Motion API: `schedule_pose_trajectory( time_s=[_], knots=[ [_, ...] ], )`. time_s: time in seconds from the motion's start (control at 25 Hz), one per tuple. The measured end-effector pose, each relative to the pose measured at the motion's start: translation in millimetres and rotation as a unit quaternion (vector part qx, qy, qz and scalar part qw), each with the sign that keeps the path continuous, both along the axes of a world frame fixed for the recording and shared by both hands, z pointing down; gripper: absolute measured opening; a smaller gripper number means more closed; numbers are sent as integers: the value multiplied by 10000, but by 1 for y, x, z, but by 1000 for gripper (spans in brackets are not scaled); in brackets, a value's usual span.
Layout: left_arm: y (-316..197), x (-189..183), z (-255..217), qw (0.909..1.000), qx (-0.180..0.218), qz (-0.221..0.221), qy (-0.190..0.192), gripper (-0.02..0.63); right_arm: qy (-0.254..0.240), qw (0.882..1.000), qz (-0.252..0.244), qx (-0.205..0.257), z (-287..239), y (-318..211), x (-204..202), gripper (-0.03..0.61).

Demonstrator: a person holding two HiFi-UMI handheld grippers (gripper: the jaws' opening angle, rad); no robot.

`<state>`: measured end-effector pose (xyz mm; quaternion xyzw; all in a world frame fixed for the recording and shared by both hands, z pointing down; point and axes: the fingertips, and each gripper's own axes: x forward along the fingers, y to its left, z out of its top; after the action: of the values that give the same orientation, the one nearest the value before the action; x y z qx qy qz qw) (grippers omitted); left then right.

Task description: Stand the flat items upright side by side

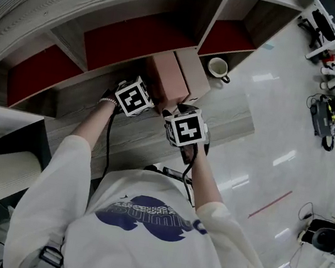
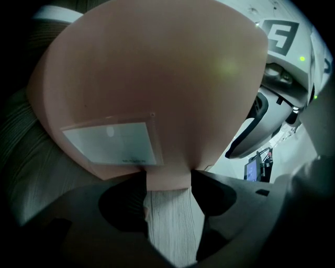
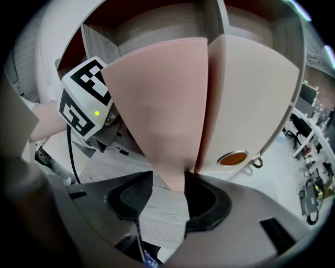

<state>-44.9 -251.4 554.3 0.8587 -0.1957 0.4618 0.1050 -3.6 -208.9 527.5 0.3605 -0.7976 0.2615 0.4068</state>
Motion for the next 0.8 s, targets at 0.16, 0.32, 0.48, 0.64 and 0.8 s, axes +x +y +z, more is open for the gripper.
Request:
schedule_pose_trajectory(
  time_s=[0.16,0.32,0.48,0.64,0.8],
  knots=[
    [0,-2,0,10000,-4,-56,-13,262,-40,10000,-30,24,0,1,0,184],
    [1,-5,0,9996,77,-254,-22,262,-42,9999,-98,114,-1,1,3,183],
    [3,-14,-9,9978,238,-611,-33,262,-169,9993,-65,334,-10,4,13,207],
    [13,-30,-33,9909,512,-1227,217,262,-677,9958,249,568,-26,9,27,212],
    [46,-48,-60,9738,787,-2001,740,262,-1250,9864,674,826,-46,24,45,212]
  ],
)
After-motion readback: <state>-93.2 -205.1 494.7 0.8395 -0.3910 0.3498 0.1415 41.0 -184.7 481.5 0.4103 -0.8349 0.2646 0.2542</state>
